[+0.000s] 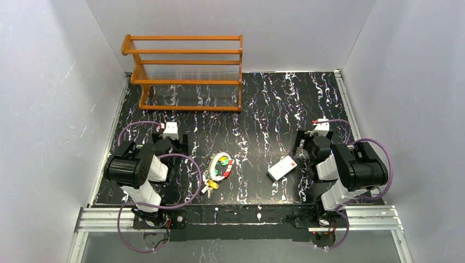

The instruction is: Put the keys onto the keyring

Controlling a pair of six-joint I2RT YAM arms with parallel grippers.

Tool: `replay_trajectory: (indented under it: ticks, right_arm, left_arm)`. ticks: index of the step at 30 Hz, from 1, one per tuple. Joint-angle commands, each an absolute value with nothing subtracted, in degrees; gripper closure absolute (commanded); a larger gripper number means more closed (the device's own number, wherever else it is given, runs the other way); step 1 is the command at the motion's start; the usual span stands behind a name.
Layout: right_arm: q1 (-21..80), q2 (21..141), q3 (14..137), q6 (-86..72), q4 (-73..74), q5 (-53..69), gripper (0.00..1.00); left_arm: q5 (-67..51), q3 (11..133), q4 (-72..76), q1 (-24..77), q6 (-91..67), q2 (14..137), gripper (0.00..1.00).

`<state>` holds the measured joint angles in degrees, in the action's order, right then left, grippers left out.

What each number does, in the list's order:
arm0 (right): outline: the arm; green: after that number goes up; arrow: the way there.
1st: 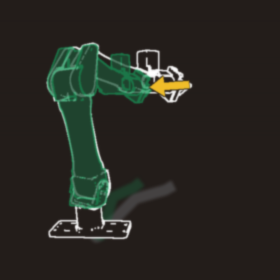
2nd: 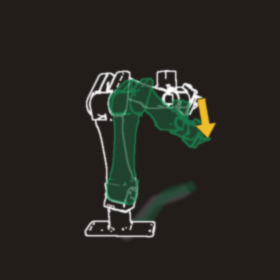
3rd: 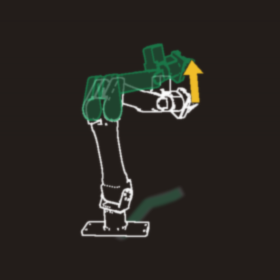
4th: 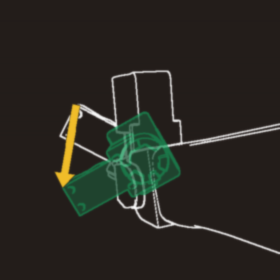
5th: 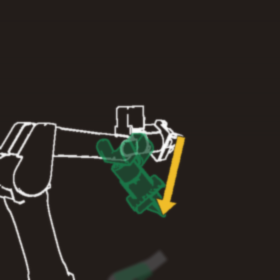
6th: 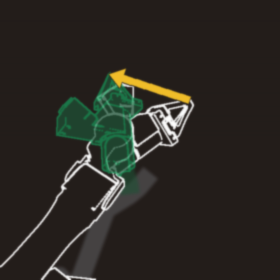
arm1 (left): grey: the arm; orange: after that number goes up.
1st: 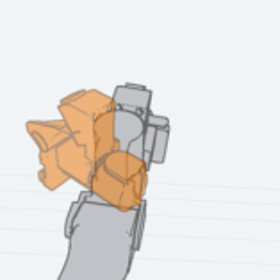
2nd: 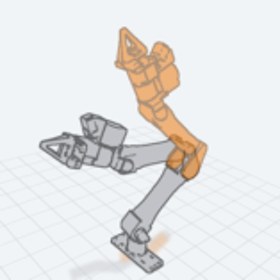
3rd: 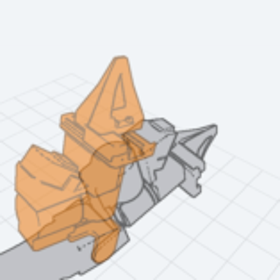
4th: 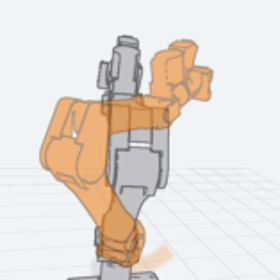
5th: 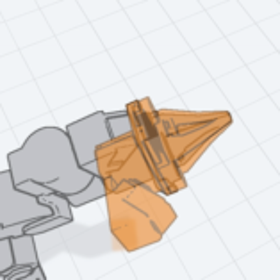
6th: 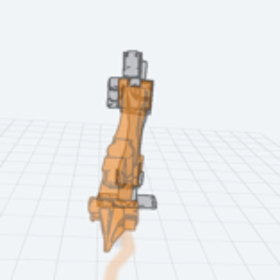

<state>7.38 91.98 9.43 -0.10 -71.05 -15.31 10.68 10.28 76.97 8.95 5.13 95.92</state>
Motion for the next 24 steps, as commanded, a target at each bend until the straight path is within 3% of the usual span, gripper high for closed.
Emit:
replay_trajectory:
  ticks: [1,24]
  right_arm:
    - [5.74,91.67,13.11,-2.33,-72.45,-15.32,0.01]
    - [5.62,91.49,12.92,-2.41,-72.59,-15.20,0.01]
  left_arm:
    - [14.02,12.80,75.44,8.53,3.47,95.97,0.02]
    - [15.49,13.27,74.47,8.53,2.73,95.89,0.02]
